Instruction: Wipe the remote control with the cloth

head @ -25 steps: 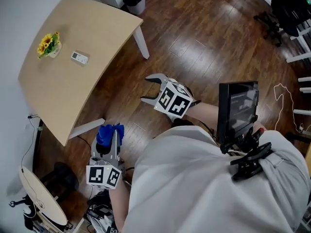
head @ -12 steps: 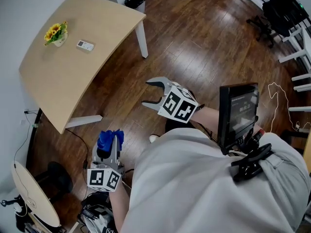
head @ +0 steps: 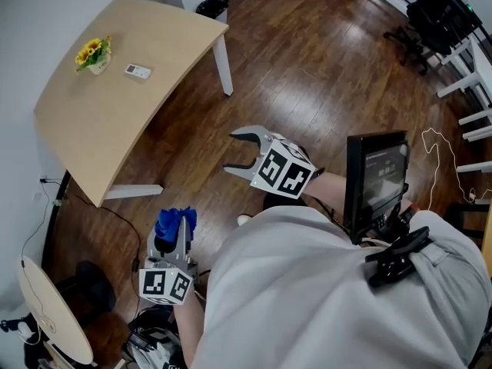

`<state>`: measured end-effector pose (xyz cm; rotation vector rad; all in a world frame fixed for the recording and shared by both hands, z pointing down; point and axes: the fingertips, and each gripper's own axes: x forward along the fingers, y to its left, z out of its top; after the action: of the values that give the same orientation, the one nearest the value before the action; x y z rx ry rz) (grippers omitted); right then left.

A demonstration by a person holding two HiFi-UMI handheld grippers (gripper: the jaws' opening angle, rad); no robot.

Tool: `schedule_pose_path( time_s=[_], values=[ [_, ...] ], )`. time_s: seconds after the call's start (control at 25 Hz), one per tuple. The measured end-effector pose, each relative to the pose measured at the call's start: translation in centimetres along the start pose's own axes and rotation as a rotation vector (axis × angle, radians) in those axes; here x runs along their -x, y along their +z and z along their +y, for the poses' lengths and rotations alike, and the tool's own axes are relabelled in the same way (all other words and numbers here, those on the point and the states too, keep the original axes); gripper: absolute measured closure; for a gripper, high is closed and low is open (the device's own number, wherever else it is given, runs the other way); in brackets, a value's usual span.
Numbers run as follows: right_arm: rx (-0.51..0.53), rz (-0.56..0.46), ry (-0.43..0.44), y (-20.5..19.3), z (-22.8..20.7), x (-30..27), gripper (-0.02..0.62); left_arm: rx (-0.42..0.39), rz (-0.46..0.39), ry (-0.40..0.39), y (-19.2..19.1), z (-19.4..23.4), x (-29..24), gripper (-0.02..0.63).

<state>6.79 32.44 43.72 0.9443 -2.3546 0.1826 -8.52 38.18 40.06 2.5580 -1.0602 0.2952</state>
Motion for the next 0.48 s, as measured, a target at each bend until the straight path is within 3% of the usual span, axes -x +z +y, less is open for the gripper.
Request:
schedule_pose_path(
  time_s=[0.48],
  values=[
    [0.044,0.009,-0.024,0.6,1.1,1.4,0.305,0.001,-0.011,-0.015,-1.1,-0.8,1.1,0.46]
  ],
)
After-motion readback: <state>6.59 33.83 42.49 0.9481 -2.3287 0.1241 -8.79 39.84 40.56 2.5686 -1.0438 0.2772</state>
